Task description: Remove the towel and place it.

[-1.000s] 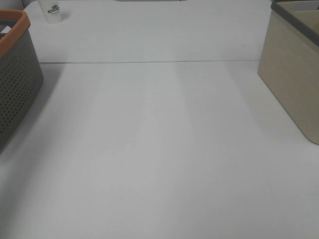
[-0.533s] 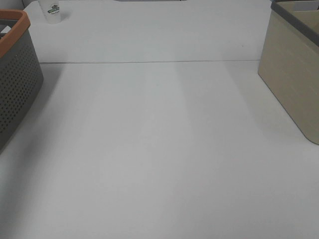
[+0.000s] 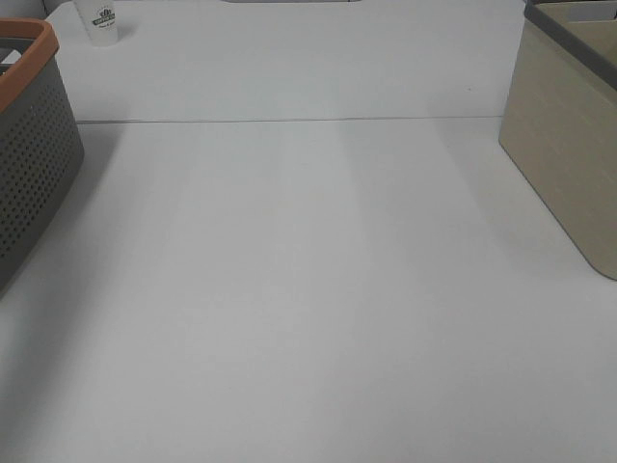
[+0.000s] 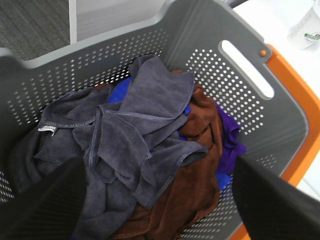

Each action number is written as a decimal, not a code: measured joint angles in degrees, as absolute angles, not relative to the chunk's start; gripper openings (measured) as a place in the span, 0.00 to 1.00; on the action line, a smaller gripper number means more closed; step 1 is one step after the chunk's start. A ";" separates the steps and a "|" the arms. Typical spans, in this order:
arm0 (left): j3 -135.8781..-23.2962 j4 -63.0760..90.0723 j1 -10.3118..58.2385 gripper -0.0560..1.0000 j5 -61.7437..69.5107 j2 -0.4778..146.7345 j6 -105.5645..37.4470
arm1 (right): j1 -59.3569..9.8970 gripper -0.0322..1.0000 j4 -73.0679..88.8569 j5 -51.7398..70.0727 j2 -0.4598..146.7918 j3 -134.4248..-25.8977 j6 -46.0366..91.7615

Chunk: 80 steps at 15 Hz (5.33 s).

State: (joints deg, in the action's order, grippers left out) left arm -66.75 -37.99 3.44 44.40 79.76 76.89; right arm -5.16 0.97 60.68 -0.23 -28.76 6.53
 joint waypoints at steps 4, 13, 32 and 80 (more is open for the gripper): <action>-67.09 -29.97 -2.12 0.76 45.09 87.32 76.60 | -5.16 0.77 0.97 60.68 -0.23 -28.76 6.53; -74.43 -26.47 -4.93 0.76 42.17 103.30 72.19 | -5.16 0.77 0.97 60.68 -0.23 -28.76 6.53; -76.09 -24.24 -4.93 0.05 36.33 100.96 70.87 | -5.16 0.77 0.97 60.68 -0.23 -28.76 6.53; -76.95 -30.25 27.85 0.05 -6.13 95.11 55.98 | -5.16 0.77 11.29 56.72 3.72 -30.83 6.65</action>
State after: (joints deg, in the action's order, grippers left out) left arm -76.95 -30.25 27.85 -6.13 95.11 55.98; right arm -5.16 11.29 56.72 3.72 -30.83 6.65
